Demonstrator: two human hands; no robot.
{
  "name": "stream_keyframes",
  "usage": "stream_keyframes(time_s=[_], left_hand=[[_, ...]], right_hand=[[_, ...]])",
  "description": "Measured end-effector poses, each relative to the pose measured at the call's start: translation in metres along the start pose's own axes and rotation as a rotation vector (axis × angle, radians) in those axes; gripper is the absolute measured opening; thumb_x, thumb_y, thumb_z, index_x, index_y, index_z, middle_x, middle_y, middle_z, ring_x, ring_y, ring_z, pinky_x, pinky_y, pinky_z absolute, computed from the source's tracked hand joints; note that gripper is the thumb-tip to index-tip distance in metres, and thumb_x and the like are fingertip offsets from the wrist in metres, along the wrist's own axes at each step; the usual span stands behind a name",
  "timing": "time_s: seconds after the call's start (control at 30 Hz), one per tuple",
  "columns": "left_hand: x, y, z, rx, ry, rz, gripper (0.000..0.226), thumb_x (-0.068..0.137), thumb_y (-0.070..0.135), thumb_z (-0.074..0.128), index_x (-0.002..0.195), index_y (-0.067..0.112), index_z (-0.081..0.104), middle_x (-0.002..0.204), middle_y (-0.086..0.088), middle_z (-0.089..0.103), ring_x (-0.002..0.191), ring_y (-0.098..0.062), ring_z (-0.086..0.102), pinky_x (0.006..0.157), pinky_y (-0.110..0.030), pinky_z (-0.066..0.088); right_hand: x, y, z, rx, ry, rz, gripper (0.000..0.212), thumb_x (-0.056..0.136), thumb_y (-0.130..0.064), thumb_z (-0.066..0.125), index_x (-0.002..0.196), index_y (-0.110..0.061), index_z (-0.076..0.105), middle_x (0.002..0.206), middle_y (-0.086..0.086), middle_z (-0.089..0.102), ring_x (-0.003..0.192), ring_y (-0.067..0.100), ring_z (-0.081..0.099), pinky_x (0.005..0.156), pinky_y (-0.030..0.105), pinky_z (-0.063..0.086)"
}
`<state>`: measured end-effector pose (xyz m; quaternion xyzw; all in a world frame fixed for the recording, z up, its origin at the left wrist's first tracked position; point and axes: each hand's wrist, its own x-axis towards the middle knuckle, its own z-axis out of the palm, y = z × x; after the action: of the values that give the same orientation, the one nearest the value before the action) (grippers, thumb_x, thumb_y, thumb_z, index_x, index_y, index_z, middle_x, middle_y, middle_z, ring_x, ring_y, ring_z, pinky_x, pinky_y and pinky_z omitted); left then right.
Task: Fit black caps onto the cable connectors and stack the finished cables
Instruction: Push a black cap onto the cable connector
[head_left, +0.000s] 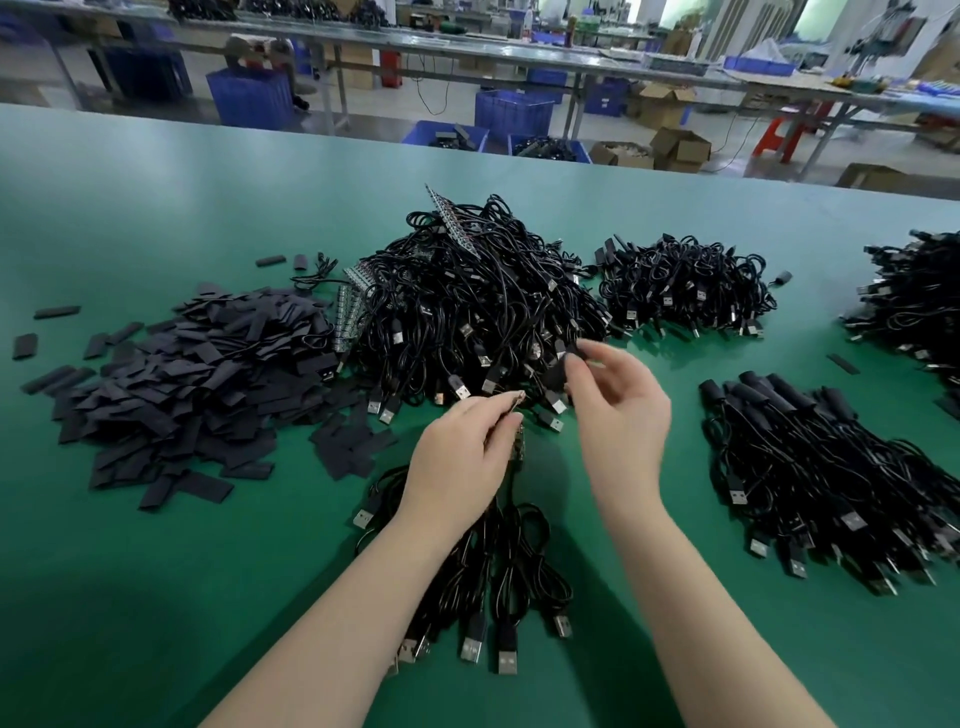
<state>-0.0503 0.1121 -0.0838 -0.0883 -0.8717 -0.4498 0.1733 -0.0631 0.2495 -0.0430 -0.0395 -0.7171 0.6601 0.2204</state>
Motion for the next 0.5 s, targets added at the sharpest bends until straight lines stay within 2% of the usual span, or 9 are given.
stream_keyframes(time_s=[0.07, 0.13, 0.3, 0.5], left_hand=[[-0.001, 0.001, -0.001, -0.004, 0.009, -0.001, 0.029, 0.100, 0.027, 0.051, 0.125, 0.022, 0.065, 0.112, 0.012, 0.065, 0.103, 0.002, 0.055, 0.086, -0.007, 0.042], [-0.003, 0.001, -0.002, -0.001, 0.003, 0.020, 0.027, 0.100, 0.025, 0.051, 0.121, 0.020, 0.068, 0.107, 0.011, 0.067, 0.100, 0.001, 0.058, 0.086, -0.016, 0.047], [-0.004, 0.005, 0.000, 0.035, -0.025, 0.062, 0.025, 0.098, 0.023, 0.056, 0.118, 0.019, 0.070, 0.110, 0.010, 0.069, 0.104, 0.001, 0.056, 0.087, -0.007, 0.043], [-0.005, 0.005, 0.001, 0.028, -0.063, 0.069, 0.024, 0.091, 0.030, 0.065, 0.114, 0.026, 0.071, 0.106, 0.015, 0.068, 0.102, 0.003, 0.058, 0.090, -0.016, 0.046]], right_hand=[[-0.001, 0.018, -0.008, 0.001, -0.050, 0.111, 0.012, 0.091, -0.017, 0.070, 0.098, -0.026, 0.073, 0.083, -0.004, 0.073, 0.076, 0.008, 0.068, 0.073, 0.026, 0.056], [-0.005, 0.030, -0.015, 0.007, -0.090, 0.189, 0.012, 0.090, -0.016, 0.072, 0.095, -0.026, 0.074, 0.080, -0.002, 0.074, 0.069, 0.009, 0.067, 0.071, 0.027, 0.057], [-0.015, 0.037, -0.022, 0.111, -0.124, 0.255, 0.009, 0.088, -0.013, 0.074, 0.093, -0.020, 0.076, 0.078, 0.001, 0.075, 0.068, 0.012, 0.070, 0.064, 0.019, 0.054], [-0.022, 0.034, -0.023, 0.252, -0.082, 0.329, 0.008, 0.087, -0.008, 0.074, 0.087, -0.016, 0.075, 0.080, 0.007, 0.075, 0.074, 0.017, 0.072, 0.062, 0.021, 0.055]])
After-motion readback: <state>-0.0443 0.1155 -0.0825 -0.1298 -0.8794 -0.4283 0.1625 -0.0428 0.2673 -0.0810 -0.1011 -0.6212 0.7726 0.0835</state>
